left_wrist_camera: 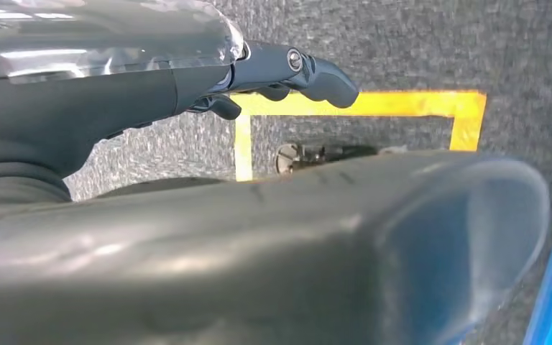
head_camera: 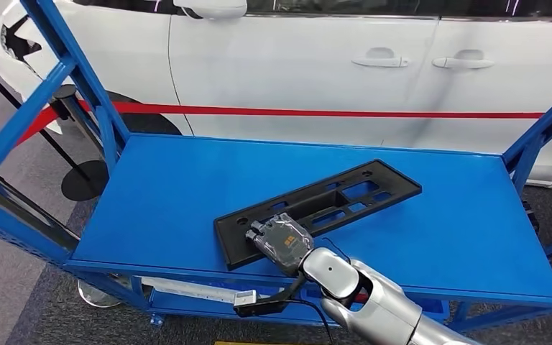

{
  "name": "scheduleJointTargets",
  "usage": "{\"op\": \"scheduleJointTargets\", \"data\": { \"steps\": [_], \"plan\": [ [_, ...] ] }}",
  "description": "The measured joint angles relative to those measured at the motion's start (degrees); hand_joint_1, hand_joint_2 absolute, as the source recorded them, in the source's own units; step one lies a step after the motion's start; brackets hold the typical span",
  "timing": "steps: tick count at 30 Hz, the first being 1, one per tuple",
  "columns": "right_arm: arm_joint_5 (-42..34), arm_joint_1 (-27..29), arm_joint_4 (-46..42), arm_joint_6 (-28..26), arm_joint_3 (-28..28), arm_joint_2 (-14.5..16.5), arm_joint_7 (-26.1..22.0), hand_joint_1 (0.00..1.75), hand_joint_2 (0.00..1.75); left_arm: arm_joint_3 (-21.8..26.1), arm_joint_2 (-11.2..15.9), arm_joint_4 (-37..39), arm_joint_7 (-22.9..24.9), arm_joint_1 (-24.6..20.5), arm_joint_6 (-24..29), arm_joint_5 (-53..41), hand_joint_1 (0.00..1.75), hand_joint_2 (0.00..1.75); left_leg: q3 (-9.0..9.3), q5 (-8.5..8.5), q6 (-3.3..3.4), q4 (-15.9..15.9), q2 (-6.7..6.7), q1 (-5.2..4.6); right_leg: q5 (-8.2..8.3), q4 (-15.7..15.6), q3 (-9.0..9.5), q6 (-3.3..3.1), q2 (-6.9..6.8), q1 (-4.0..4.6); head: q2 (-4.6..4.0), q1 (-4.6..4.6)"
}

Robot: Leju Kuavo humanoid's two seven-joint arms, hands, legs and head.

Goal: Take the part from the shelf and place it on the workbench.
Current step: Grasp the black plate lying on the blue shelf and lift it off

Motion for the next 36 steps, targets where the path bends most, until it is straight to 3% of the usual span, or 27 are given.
{"op": "scheduleJointTargets", "data": {
  "steps": [1,3,4,7,15,17,19,21,23,24,25,27,29,33,34,36],
  "plan": [
    [-0.2,0.3,0.0,-0.4,0.0,0.1,-0.7,0.00,1.75,0.0,0.0,0.0,0.0,0.0,0.1,0.0,0.00,0.00,0.00,0.07,0.16,-0.1,0.02,-0.07,-1.85,3.3,-1.52,0.06,-0.03,-0.03,0.00,0.02],
    [-2.5,3.4,-1.5,-4.1,-1.4,2.1,-5.1,0.00,1.75,0.0,0.0,0.0,-0.1,0.1,0.6,-0.1,0.00,0.00,-0.04,0.01,0.27,0.0,-0.03,-0.12,-4.89,10.4,-4.88,0.15,-0.02,-0.04,0.00,0.10],
    [-4.7,6.3,-3.5,-8.7,-3.3,4.4,-10.7,0.00,1.75,0.0,-0.1,0.0,-0.2,0.2,1.1,-0.1,0.00,0.00,-0.02,-0.13,0.21,0.1,-0.07,-0.09,-5.02,11.9,-5.64,0.16,-0.05,-0.07,0.00,0.13],
    [-9.2,13.1,-9.0,-23.5,-9.2,10.7,-28.1,0.00,1.75,0.0,-0.4,0.0,-0.3,0.5,2.1,-0.2,0.00,0.00,0.02,-0.58,-0.03,0.6,-0.16,0.00,-2.43,9.7,-4.68,0.15,-0.23,-0.35,0.00,0.09],
    [-9.6,13.9,-10.2,-28.7,-11.7,12.6,-32.8,0.00,1.75,0.0,-0.6,0.0,-0.3,0.4,2.2,-0.3,0.00,0.00,0.04,-0.75,-0.11,0.8,-0.23,0.00,-0.92,7.3,-3.39,0.22,-0.31,-0.53,0.00,-0.06],
    [-10.0,14.6,-11.2,-35.0,-17.0,14.4,-37.5,0.00,1.75,0.0,-0.7,0.0,-0.4,0.3,2.3,-0.3,0.00,0.00,0.03,-1.08,-0.27,1.2,-0.40,0.00,1.09,3.2,-1.39,0.40,-0.38,-0.78,0.00,-0.09],
    [-10.2,17.1,-13.8,-38.3,-27.7,17.9,-40.0,0.00,1.75,0.0,-0.9,0.0,-0.4,0.3,2.3,-0.5,0.00,0.00,-0.26,-1.68,-1.21,2.0,-0.69,-0.06,2.20,-1.0,0.44,-0.25,-0.25,-0.70,0.00,0.00],
    [-10.3,20.6,-17.6,-36.4,-37.1,22.5,-39.2,0.00,1.75,0.0,-1.0,0.0,-0.3,0.2,2.1,-0.7,0.00,0.00,-3.63,-5.79,-2.69,9.3,-0.51,0.00,2.02,-2.3,0.69,-1.67,-0.18,-0.39,0.00,0.09],
    [-10.4,22.2,-19.9,-35.4,-40.1,24.6,-38.9,0.00,1.75,0.0,-1.0,0.0,-0.2,0.2,1.9,-1.0,0.00,0.00,-7.34,-9.40,-3.36,17.5,-0.20,0.12,2.13,-2.5,0.55,-2.31,-0.28,-0.28,0.00,0.10],
    [-10.4,22.3,-20.5,-35.4,-40.4,24.7,-38.9,0.00,1.75,0.0,-1.0,0.0,-0.2,0.3,1.8,-1.1,0.00,0.00,-7.28,-8.68,-3.31,17.5,-0.19,0.11,2.12,-2.5,0.58,-2.31,-0.26,-0.23,0.00,0.09],
    [-10.5,22.4,-21.0,-35.4,-40.7,24.8,-38.9,0.00,1.75,0.0,-1.0,0.0,-0.2,0.3,1.7,-1.1,0.00,0.00,-6.15,-6.98,-3.16,15.2,-0.19,0.10,2.12,-2.4,0.65,-2.31,-0.23,-0.20,0.00,0.09],
    [-10.5,22.5,-21.9,-35.4,-41.1,25.0,-38.9,0.00,1.75,0.0,-1.0,0.0,-0.2,0.2,1.7,-1.2,0.00,0.00,-2.32,-3.28,-2.61,7.3,-0.18,0.00,2.11,-2.4,0.82,-2.21,-0.17,-0.09,0.00,0.10],
    [-10.5,22.5,-22.5,-35.4,-41.3,25.0,-38.9,0.00,1.75,0.0,-1.0,0.0,-0.2,0.0,1.7,-1.2,0.00,0.00,-0.16,-1.92,-1.99,2.5,-0.21,-0.33,2.19,-2.4,0.75,-1.80,-0.12,-0.01,0.00,0.12],
    [-11.0,22.7,-23.1,-35.3,-41.8,25.1,-38.9,0.00,1.75,-0.1,-1.0,0.0,-0.1,0.1,1.7,-1.2,0.00,0.00,0.19,-1.26,-0.67,1.1,-0.16,-0.37,2.00,-2.2,0.58,-0.52,-0.12,-0.09,0.00,0.17],
    [-11.2,22.8,-23.3,-35.0,-41.9,25.2,-38.5,0.00,1.75,-0.1,-1.0,0.0,-0.1,0.0,1.7,-1.2,0.00,0.00,0.29,-0.98,-0.31,0.7,-0.11,-0.22,0.97,-0.8,-0.01,-0.30,-0.13,-0.07,0.00,0.20],
    [-12.6,23.1,-23.6,-34.5,-42.1,25.2,-37.9,0.00,1.75,-0.1,-1.1,0.0,-0.1,0.0,1.6,-1.2,0.00,0.00,0.26,-0.75,0.10,0.4,-0.05,-0.19,-2.52,5.2,-2.82,-0.04,-0.15,-0.08,0.00,0.24]
  ]
}}
